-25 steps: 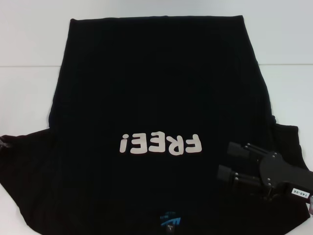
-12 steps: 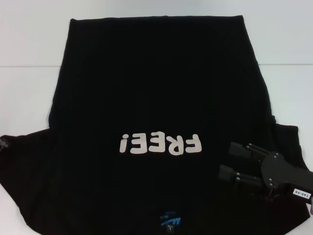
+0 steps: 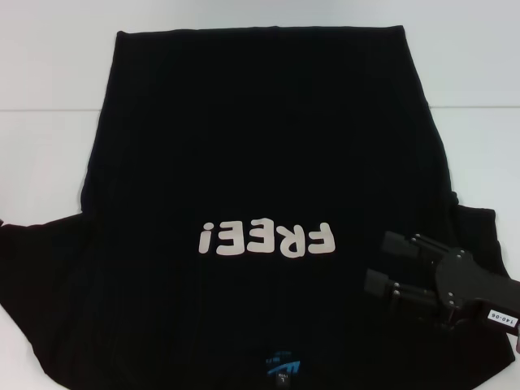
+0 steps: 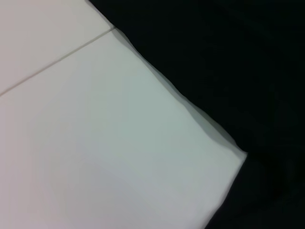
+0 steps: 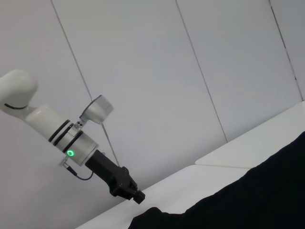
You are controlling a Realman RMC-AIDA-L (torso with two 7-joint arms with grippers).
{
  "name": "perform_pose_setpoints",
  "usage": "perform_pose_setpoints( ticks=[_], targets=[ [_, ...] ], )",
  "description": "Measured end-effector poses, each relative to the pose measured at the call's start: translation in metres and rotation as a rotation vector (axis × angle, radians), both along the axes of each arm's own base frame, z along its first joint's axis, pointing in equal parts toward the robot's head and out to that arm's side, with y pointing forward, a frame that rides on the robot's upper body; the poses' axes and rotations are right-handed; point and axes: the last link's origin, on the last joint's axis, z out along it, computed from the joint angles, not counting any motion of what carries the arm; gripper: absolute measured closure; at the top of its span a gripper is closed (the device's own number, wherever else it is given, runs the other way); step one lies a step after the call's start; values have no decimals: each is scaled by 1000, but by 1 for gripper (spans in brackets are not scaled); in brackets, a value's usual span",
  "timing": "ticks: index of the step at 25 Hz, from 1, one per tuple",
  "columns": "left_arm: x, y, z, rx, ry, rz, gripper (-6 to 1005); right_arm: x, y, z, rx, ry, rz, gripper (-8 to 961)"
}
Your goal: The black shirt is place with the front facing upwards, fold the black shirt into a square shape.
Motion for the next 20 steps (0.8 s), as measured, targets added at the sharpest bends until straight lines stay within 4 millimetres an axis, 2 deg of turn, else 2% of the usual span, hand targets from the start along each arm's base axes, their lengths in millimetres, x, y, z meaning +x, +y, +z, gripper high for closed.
perform_pose_setpoints(
  ticks=[9,13,20],
  targets=[
    [-13,-9,-1,25,18,26,937,1,-3,-2,-3,0,0,58],
    [-19,-20,3,26,10,57,935,1,-3,-2,6,0,1,58],
    [-32,-49,5,18,-65,152,732,1,4,1,65,1,-4,57]
  ],
)
